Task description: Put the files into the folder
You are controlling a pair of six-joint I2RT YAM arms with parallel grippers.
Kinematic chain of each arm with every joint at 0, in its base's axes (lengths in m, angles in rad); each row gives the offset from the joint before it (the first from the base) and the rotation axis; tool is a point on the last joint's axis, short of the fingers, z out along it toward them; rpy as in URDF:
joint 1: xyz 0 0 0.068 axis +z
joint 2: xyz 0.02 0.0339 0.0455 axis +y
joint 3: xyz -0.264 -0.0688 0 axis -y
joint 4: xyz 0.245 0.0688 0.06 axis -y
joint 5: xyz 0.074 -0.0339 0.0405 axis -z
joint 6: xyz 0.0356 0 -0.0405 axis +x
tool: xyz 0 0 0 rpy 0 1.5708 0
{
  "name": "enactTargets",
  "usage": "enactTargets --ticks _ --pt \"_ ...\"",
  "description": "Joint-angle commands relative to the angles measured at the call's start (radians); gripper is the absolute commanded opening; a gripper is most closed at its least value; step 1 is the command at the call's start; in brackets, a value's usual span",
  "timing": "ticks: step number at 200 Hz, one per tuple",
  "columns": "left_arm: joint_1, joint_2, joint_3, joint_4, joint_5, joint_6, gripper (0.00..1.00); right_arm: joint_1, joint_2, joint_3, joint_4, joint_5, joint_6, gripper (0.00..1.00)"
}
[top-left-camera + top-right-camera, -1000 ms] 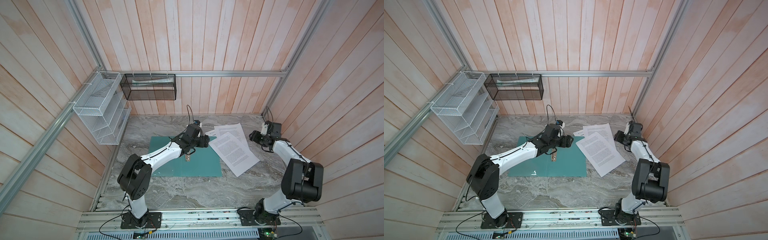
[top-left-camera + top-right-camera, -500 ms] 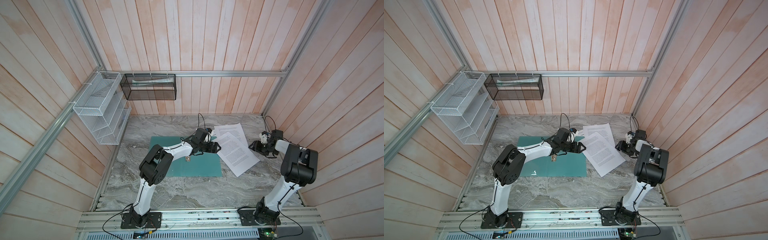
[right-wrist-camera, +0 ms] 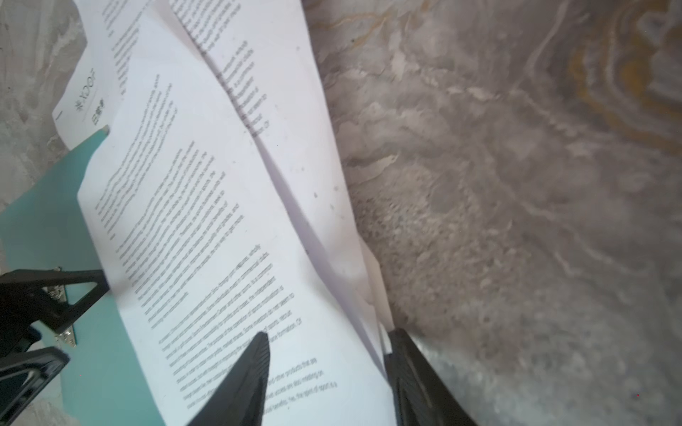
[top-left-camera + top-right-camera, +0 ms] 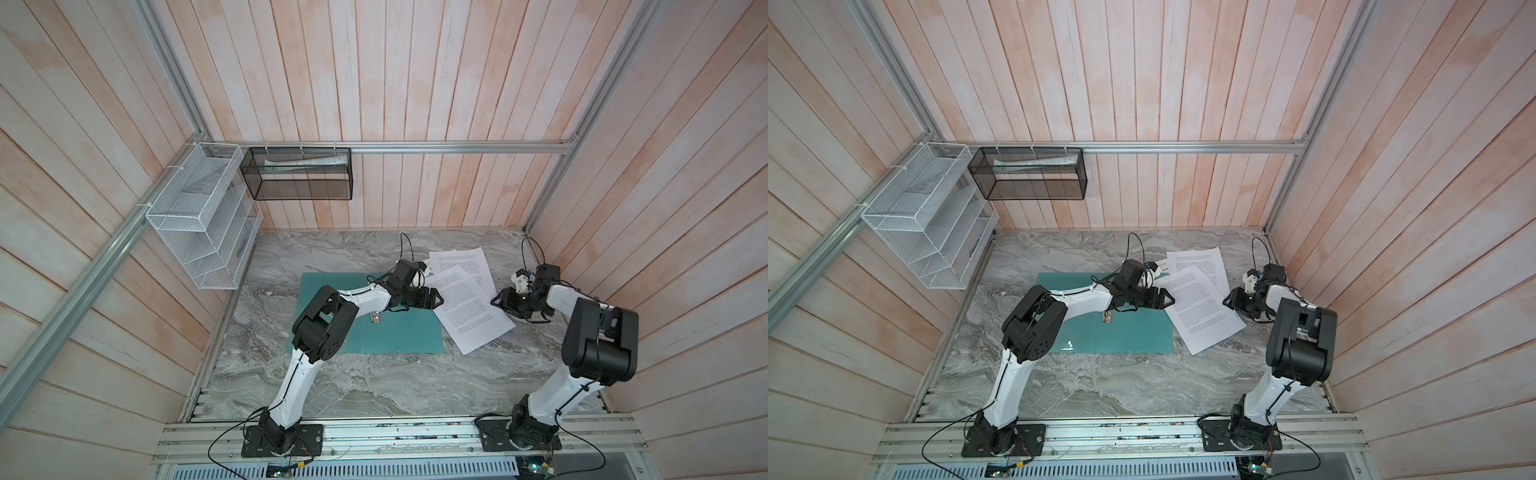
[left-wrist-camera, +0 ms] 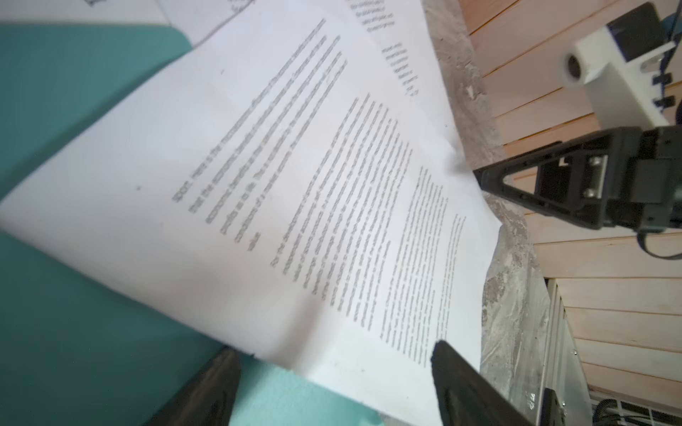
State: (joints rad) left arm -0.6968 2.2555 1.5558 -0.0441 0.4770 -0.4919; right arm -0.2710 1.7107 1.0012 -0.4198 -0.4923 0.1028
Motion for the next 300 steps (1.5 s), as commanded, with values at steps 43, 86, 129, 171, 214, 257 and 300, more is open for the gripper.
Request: enactTargets --ticks 43,86,129,171,214,257,300 --pt "0.026 0.043 -0.026 0.016 0.014 -0.008 0.84 0.081 -0.135 -0.092 -0.033 -0.059 0.063 0.47" --pt "0.036 0.022 -0.053 0.019 0.011 0.030 0.84 0.099 -0.242 -0.150 0.076 0.058 0.086 0.44" --pt "0.039 0.038 -0.028 -0.006 0.011 0.061 0.84 0.128 -0.152 -0.003 0.114 0.091 -0.025 0.44" --pt "0.042 0.046 -0.050 0.006 0.018 0.066 0.84 0.141 0.059 0.160 0.019 0.078 -0.149 0.43" --pt "0.042 0.061 -0.053 0.001 0.023 0.067 0.83 0.138 0.165 0.219 -0.037 0.073 -0.227 0.37" --pt "0.045 0.067 -0.053 -0.010 0.015 0.072 0.83 0.141 0.179 0.192 -0.045 0.166 -0.230 0.37" --pt "0.046 0.069 -0.051 -0.016 0.012 0.075 0.83 0.139 0.168 0.160 -0.045 0.177 -0.225 0.37"
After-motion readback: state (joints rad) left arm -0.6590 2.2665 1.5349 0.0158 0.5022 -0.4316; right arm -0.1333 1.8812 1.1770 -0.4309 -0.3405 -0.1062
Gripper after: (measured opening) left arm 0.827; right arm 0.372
